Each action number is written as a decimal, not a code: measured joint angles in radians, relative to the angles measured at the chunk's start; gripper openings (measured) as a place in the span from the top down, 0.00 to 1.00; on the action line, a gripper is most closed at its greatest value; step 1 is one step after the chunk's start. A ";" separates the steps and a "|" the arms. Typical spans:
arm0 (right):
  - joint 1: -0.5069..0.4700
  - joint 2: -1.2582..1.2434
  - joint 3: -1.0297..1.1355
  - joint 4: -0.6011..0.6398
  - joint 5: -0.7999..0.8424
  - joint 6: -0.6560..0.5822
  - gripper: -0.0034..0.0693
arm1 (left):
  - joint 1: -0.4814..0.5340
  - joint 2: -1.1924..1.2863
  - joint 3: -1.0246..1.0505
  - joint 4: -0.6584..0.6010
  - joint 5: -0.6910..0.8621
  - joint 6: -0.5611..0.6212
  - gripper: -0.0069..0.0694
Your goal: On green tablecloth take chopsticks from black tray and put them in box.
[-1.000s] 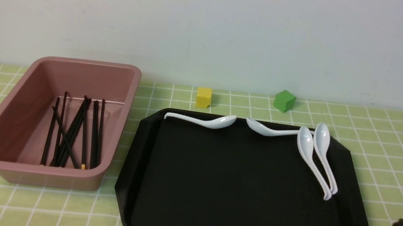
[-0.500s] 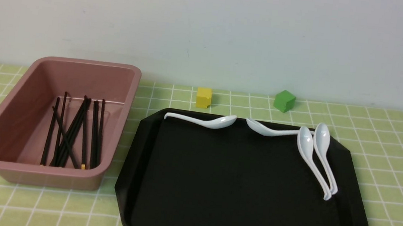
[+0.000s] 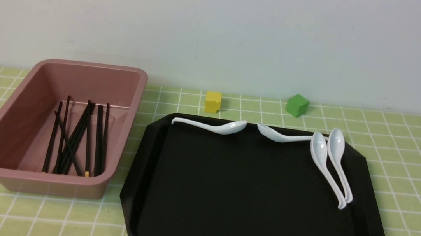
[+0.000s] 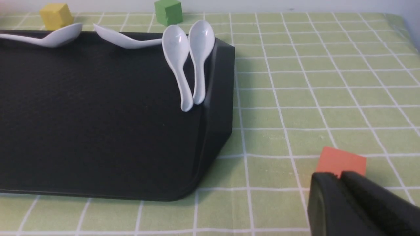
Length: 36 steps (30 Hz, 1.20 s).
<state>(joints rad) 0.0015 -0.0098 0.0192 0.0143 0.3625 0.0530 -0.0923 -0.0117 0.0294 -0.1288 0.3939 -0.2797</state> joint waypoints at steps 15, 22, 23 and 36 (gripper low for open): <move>0.000 0.000 -0.001 0.000 0.002 0.000 0.84 | 0.000 0.000 0.000 0.000 0.000 0.000 0.60; 0.000 0.000 -0.001 0.000 0.002 0.000 0.83 | 0.000 0.000 0.000 0.000 0.000 0.000 0.60; 0.000 0.000 -0.001 0.000 0.002 0.000 0.82 | 0.000 0.000 0.000 0.000 0.000 0.000 0.60; 0.000 0.000 -0.001 0.000 0.002 0.000 0.80 | 0.000 0.000 0.000 0.000 0.000 0.000 0.60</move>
<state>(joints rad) 0.0015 -0.0098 0.0185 0.0143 0.3650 0.0530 -0.0923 -0.0117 0.0294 -0.1288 0.3939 -0.2797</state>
